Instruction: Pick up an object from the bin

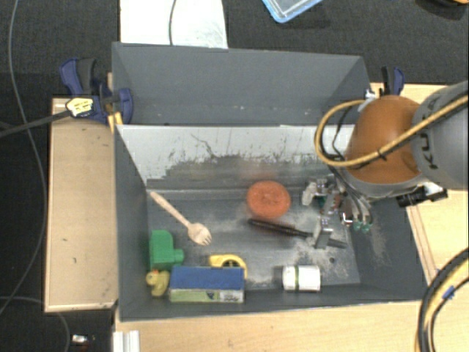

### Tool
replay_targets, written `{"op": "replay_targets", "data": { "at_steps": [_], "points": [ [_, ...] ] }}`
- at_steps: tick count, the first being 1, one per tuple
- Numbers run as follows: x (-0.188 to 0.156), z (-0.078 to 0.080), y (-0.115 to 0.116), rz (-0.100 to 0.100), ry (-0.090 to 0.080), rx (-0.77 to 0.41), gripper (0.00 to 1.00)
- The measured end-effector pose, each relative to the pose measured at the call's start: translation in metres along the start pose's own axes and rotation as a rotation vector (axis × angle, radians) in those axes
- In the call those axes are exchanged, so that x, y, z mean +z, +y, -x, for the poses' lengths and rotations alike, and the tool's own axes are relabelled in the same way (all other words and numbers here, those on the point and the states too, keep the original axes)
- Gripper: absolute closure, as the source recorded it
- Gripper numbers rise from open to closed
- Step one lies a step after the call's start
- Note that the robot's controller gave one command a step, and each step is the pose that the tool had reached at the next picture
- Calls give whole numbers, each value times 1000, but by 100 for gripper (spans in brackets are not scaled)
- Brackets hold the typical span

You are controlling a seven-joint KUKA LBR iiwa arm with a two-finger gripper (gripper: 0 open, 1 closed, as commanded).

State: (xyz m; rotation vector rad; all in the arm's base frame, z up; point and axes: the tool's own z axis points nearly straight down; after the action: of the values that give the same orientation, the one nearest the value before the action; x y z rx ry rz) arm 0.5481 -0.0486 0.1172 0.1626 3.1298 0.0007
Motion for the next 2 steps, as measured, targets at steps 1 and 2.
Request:
{"op": "replay_targets", "data": {
  "at_steps": [1, 2],
  "points": [
    [17, 5, 29, 1, -4, -97, 0],
    [35, 7, 72, 0, -5, -182, 0]
  ]
}}
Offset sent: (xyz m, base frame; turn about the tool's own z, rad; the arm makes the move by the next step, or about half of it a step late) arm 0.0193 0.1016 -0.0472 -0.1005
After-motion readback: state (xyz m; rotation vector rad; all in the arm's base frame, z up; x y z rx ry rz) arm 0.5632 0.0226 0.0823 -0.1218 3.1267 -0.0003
